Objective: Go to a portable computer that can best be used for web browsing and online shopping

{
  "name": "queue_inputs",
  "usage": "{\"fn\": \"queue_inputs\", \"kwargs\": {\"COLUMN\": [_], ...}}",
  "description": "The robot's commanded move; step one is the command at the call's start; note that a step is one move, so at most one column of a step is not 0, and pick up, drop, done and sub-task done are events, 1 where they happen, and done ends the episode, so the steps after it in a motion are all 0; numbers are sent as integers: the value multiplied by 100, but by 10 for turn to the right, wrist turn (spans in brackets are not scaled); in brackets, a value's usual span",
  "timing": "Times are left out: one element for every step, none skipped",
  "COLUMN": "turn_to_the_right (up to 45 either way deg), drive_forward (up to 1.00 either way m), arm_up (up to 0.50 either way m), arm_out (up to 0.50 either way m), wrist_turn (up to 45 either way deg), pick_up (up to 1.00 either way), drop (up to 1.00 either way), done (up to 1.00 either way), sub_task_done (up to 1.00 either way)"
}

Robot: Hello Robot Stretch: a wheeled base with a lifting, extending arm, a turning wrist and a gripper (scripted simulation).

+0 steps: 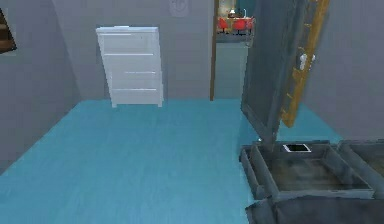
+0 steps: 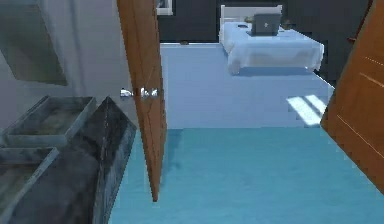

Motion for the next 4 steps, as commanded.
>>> {"fn": "queue_inputs", "kwargs": {"turn_to_the_right": [0, 450, 330, 0], "drive_forward": [5, 0, 0, 60], "arm_up": [0, 0, 0, 0], "arm_out": [0, 0, 0, 0], "wrist_turn": [0, 0, 0, 0], "pick_up": [0, 0, 0, 0], "drop": [0, 0, 0, 0], "done": [0, 0, 0, 0], "sub_task_done": [0, 0, 0, 0]}}
